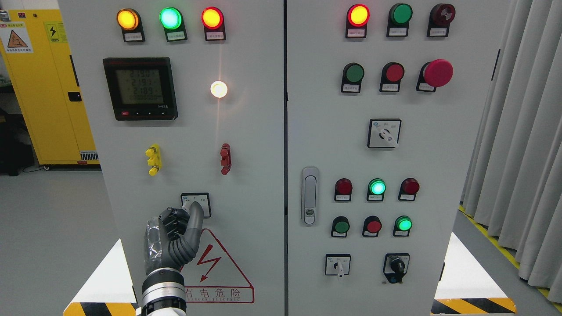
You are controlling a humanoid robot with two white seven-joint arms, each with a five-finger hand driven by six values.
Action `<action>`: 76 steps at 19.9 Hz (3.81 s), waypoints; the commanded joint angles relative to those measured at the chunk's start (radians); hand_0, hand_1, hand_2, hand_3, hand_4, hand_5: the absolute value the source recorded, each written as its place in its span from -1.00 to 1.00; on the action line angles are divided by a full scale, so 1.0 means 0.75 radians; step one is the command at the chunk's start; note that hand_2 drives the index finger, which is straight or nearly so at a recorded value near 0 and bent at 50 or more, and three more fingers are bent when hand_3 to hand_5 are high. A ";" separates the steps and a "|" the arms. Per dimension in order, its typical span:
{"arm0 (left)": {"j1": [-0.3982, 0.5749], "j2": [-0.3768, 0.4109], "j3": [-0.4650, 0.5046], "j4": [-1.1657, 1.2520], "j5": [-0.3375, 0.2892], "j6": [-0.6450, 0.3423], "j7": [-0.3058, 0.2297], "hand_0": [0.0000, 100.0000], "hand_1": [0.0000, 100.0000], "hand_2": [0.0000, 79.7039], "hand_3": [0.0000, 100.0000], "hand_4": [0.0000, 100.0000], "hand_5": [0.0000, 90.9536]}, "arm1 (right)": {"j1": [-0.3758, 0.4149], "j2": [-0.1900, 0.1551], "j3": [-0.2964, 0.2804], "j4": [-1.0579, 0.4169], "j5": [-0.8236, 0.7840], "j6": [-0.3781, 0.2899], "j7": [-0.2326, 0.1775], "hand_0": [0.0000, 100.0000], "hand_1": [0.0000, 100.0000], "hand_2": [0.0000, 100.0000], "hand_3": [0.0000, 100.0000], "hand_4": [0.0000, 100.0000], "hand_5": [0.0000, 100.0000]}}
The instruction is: Turn on light switch 1
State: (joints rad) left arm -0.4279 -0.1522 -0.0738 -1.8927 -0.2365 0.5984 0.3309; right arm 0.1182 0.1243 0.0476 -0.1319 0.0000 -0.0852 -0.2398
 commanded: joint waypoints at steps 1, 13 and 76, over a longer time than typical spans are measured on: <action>0.002 0.000 0.000 0.000 0.000 0.000 0.001 -0.07 -0.03 0.58 0.81 0.84 0.87 | 0.000 0.000 0.000 0.000 -0.039 0.001 0.001 -1.00 0.00 -0.92 -1.00 -1.00 -1.00; 0.002 0.000 0.000 0.004 0.000 -0.002 0.001 -0.63 -0.01 0.58 0.81 0.83 0.87 | 0.000 0.000 0.000 0.000 -0.039 0.001 0.001 -1.00 0.00 -0.92 -1.00 -1.00 -1.00; 0.951 0.170 0.307 1.954 0.352 -1.414 -0.625 -0.74 -0.18 -0.79 -0.60 -0.31 -1.00 | 0.000 0.000 0.000 0.000 -0.039 0.001 0.001 -1.00 0.00 -0.92 -1.00 -1.00 -1.00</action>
State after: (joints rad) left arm 0.2885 -0.0201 0.1352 -1.0308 0.0116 -0.4662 -0.0846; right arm 0.1181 0.1242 0.0476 -0.1319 0.0000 -0.0852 -0.2395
